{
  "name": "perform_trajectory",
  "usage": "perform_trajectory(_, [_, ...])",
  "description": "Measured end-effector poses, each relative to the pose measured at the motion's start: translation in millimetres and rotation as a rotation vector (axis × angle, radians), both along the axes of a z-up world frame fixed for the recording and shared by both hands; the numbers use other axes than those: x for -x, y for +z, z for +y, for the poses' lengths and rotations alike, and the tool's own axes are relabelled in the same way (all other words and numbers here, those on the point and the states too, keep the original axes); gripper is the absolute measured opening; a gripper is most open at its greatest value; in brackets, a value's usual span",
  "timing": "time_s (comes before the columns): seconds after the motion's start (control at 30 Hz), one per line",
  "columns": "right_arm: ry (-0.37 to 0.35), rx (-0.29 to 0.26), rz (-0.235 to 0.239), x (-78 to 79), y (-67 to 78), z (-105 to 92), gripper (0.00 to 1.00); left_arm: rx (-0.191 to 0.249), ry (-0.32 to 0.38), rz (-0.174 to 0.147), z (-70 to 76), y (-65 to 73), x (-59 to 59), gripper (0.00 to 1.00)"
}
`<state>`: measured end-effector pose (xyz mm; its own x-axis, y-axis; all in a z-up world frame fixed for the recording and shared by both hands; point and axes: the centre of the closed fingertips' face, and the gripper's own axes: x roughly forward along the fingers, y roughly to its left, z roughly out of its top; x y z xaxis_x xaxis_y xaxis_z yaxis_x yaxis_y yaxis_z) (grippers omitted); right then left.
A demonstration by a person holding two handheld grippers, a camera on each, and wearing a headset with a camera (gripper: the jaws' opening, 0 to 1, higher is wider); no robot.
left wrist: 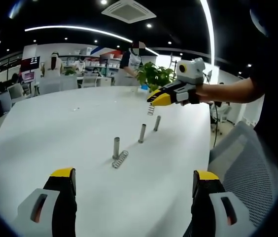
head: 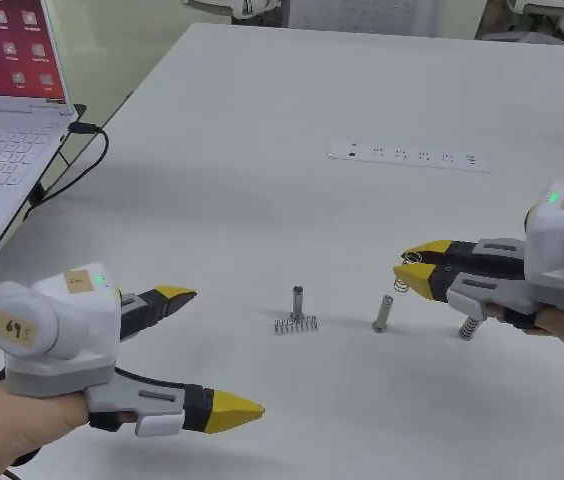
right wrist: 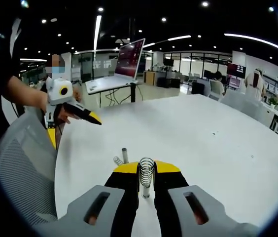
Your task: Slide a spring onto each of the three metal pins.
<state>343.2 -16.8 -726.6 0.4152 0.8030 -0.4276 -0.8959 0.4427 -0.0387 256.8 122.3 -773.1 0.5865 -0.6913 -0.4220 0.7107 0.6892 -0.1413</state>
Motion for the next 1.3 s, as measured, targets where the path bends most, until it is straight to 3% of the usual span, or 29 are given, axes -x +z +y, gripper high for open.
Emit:
perform_trajectory(0.6, [-0.013,0.025,0.042,-9.0,-22.9,0.9,0.08,0.004,0.017,0.003,4.3,-0.1,0.3,0.94])
perform_trajectory(1.3, [0.002,0.038,0.058,-10.2,-35.9,5.0,0.08,0.007,0.023,0.014,6.9,-2.9,2.2,0.93])
